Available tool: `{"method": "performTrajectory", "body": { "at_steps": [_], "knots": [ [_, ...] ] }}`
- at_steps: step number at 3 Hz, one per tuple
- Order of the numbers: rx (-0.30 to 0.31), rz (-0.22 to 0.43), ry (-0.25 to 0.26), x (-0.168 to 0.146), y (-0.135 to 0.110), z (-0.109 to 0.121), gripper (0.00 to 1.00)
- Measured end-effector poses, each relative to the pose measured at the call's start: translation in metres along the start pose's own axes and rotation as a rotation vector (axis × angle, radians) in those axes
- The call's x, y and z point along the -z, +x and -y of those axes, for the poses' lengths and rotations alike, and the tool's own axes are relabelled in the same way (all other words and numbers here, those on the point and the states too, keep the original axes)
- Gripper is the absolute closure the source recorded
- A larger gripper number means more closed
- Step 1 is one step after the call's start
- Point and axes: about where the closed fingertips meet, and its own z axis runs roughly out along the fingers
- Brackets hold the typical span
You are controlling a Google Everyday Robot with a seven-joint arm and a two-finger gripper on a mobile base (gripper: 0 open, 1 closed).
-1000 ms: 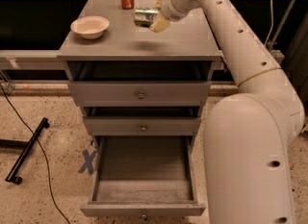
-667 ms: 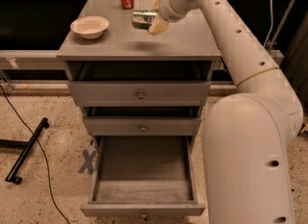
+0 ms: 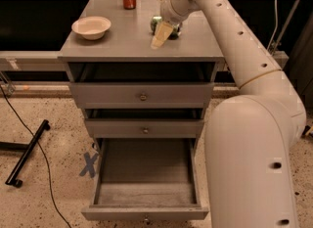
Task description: Pick green can from bottom drawer and place on counter
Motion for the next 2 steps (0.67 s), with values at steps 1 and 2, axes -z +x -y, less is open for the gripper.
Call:
{"method": "performTrajectory", "body": {
  "at_steps": [1,2],
  "knots": [
    [-0.066,0.008,0.009,0.01,0.016,0.004,0.0],
    [-0.163,0.0,0.09,0.055,0.04,0.023,0.0]
  ]
}}
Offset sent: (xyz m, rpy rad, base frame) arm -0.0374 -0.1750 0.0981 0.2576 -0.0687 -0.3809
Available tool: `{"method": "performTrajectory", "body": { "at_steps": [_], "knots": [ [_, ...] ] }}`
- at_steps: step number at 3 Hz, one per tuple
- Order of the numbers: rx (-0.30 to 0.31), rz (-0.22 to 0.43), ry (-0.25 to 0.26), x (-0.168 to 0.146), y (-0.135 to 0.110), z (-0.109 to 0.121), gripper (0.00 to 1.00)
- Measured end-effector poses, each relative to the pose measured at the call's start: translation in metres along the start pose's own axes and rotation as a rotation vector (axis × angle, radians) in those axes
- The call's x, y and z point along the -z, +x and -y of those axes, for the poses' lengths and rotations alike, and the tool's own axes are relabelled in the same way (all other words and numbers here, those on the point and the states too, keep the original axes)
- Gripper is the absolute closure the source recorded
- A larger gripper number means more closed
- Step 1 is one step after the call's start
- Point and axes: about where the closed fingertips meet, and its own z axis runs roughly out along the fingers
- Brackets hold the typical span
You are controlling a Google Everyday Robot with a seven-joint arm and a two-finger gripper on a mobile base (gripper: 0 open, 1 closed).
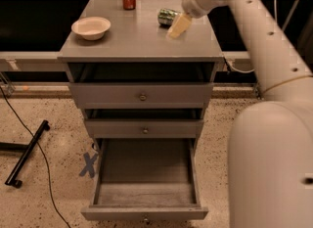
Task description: Pick green can from bottom drawer and place on counter
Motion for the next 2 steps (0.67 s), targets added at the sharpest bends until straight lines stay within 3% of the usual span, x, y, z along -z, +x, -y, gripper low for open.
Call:
{"method": "performTrajectory", "body": {
  "at_steps": [1,2],
  "knots": [
    [-0.124,-0.011,0.136,0.07,0.025,0.034,0.0],
    [-0.155,-0.013,0.157,0.081,0.032,0.038,0.0]
  ]
}}
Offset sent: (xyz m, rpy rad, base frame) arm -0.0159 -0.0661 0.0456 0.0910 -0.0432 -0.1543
